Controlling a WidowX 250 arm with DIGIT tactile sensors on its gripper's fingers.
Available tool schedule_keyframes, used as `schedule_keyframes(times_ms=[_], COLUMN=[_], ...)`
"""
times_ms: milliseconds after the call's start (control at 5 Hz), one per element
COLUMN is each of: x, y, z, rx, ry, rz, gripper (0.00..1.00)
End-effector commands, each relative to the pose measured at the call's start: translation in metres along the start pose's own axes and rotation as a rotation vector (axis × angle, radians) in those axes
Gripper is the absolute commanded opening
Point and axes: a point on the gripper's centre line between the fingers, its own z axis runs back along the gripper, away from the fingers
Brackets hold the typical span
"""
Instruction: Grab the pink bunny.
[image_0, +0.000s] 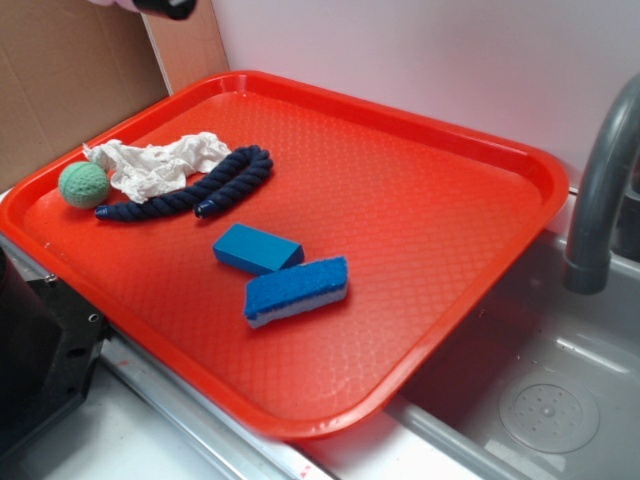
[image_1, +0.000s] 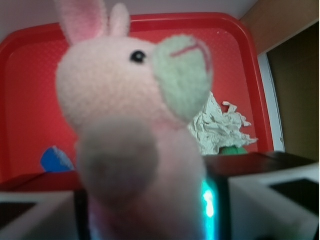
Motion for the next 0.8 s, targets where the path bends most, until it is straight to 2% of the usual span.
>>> schedule_keyframes(times_ms=[0, 200, 400, 600], x=[0.016, 0.014, 0.01, 0.008], y=[0.006, 0.007, 0.009, 0.014], z=[-0.013, -0.015, -0.015, -0.032], rx=[0.053, 0.052, 0.022, -0.005], ry=[-0.006, -0.022, -0.034, -0.044], rz=[0.019, 0.026, 0.032, 0.064], gripper=[0.0, 0.0, 0.0, 0.0])
